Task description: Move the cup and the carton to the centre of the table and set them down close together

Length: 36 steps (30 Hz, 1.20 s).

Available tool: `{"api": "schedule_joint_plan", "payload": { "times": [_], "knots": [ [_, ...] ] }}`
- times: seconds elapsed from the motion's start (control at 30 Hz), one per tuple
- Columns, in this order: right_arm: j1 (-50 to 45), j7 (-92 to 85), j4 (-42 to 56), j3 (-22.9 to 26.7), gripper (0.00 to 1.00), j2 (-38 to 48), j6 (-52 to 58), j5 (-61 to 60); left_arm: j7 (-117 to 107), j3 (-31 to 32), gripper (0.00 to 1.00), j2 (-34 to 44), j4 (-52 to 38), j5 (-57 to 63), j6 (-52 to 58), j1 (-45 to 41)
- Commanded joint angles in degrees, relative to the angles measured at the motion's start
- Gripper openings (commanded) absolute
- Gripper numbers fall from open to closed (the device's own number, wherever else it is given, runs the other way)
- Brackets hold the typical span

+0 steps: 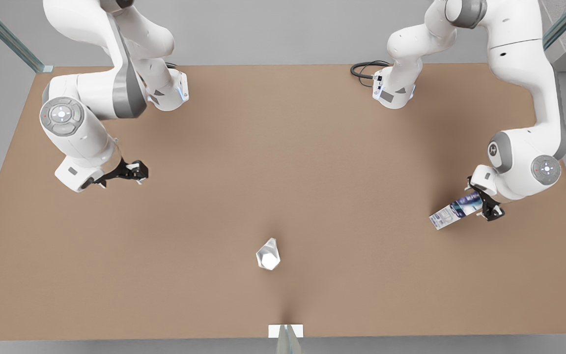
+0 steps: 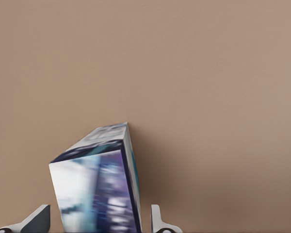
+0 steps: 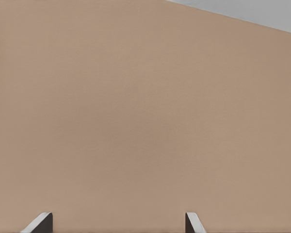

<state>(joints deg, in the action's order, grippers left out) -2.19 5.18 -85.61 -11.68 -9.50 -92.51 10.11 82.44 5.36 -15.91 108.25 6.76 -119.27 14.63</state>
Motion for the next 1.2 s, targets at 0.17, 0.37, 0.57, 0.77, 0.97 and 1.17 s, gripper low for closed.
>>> {"api": "schedule_joint_plan", "payload": {
  "times": [0.17, 0.37, 0.57, 0.77, 0.97, 1.17],
  "knots": [
    [-0.2, 0.1, 0.1, 0.0, 1.0, 0.0, 0.0, -0.1, 0.0, 0.0, 0.98, -0.9, 0.9, 1.5, -1.2, 0.1],
    [-0.2, 0.0, 0.1, 0.0, 1.0, 0.0, 0.0, -0.1, 0.0, 0.0, 0.61, -0.9, 0.9, 1.5, -1.2, 0.0],
    [-0.2, 0.1, 0.0, 0.0, 1.0, -0.1, -0.6, -0.1, -0.1, 0.1, 0.61, -0.3, 0.9, 1.6, -0.9, -0.1],
    [-0.2, 0.1, 0.0, 0.0, 1.0, -0.1, -0.6, -0.1, -0.2, 1.3, 0.62, 2.2, 0.6, -0.2, -0.7, -0.7],
    [-0.1, 0.1, 0.0, 0.0, 1.0, 0.0, -0.5, -0.2, -24.1, 11.5, 0.63, 3.8, -1.8, -1.4, 2.7, -8.2],
    [-0.1, 0.1, 0.0, 0.0, 1.0, 0.0, -0.5, -0.2, -31.5, 11.5, 0.66, -1.8, -9.6, -5.6, 3.9, -24.3]
  ]
}}
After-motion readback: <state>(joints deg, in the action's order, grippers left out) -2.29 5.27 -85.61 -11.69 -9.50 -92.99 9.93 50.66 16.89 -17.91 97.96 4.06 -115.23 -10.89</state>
